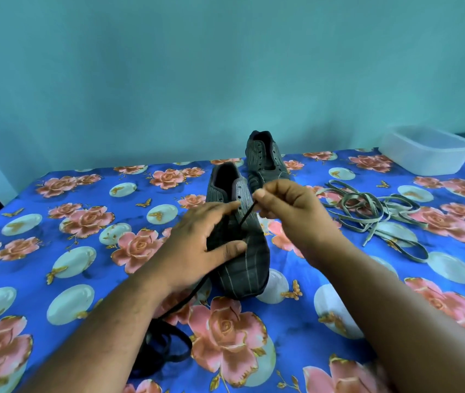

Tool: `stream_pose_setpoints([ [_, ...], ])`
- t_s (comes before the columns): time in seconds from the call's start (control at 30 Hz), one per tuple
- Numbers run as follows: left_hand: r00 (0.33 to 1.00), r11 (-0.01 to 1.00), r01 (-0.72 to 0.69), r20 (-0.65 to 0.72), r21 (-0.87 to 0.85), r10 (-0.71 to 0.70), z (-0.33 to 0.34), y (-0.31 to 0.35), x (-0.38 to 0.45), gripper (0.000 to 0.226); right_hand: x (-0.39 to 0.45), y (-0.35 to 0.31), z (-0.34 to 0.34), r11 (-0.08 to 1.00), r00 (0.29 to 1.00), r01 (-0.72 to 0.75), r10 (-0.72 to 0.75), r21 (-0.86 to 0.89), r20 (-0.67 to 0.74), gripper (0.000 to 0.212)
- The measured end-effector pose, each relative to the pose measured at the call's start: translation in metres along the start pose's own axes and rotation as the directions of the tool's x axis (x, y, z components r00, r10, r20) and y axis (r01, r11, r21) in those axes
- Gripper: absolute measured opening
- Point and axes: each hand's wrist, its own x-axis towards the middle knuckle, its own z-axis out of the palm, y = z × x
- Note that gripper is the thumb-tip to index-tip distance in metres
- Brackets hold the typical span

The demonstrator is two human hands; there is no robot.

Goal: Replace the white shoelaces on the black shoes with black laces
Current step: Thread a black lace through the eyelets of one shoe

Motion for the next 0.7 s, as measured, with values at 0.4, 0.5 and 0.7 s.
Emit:
stream_pose_setpoints([
  [0.4, 0.994, 0.998, 0.065, 0.09, -0.008, -0.064, -0.009, 0.005, -0.005, 0.083, 0.026, 0.019, -0.069, 0.974, 0.819, -0.222, 0.158, -0.052, -0.552, 0.016],
  [0.5, 0.994, 0.998, 0.066, 0.094, -0.016, -0.065, -0.01, 0.005, -0.005, 0.084, 0.019, 0.027, -0.037, 0.87, 0.934, -0.203, 0.034, -0.45, -0.354, 0.04],
  [0.7, 0.995, 0.998, 0.063, 0.083, -0.025, -0.061, -0.009, 0.006, -0.004, 0.082, 0.005, 0.026, -0.002, 0.725, 0.944, 0.33, -0.232, -0.604, 0.237, 0.034],
])
